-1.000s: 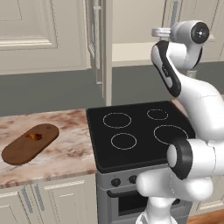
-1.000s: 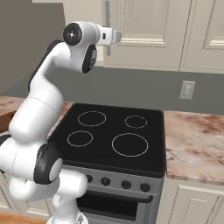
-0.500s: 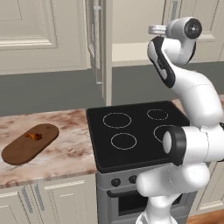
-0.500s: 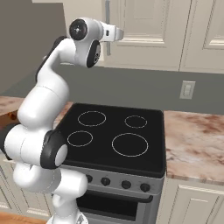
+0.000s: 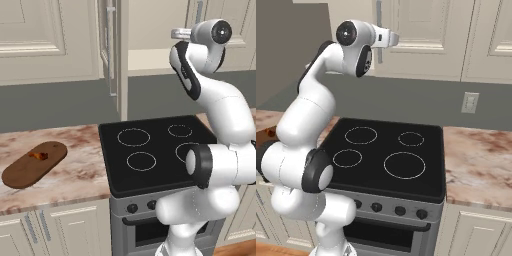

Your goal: Open the cabinet, retrieve the rolling pin, and place it next to the meat on the cutting board to prepare for tenderizing.

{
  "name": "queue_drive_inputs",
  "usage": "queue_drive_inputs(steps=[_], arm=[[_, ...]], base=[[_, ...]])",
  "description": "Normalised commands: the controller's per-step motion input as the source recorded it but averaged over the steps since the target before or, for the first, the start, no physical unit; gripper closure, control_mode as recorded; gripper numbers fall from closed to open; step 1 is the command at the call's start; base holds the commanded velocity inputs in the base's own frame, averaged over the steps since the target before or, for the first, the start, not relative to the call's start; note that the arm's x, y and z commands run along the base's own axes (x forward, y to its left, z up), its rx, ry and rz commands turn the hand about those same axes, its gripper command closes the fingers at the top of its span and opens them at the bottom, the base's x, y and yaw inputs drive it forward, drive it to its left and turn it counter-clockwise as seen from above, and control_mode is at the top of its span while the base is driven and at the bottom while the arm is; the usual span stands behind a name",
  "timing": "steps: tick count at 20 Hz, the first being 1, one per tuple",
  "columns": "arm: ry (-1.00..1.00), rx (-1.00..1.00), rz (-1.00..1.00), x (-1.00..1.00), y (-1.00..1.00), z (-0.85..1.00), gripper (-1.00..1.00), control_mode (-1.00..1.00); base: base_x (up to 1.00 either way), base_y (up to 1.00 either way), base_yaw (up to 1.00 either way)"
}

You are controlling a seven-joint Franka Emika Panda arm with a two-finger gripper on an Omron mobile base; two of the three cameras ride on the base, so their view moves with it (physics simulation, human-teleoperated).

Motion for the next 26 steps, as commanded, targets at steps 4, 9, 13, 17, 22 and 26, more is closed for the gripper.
queue_drive_inputs(steps=[4,9,13,17,22,26], arm=[[0.06,0.0,0.0,0.16,0.06,0.0,1.0,-1.0],[0.05,0.0,0.0,0.02,0.04,0.0,1.0,-1.0],[0.01,0.0,0.01,0.14,0.0,0.0,1.0,-1.0],[0.0,0.0,0.02,0.08,0.0,0.0,1.0,-1.0],[0.0,0.0,0.04,0.0,0.0,0.0,1.0,-1.0],[0.11,0.0,0.04,0.08,0.0,0.0,1.0,-1.0]], base=[[0.0,0.0,0.0],[0.0,0.0,0.0],[0.0,0.0,0.0],[0.0,0.0,0.0],[0.0,0.0,0.0],[0.0,0.0,0.0]])
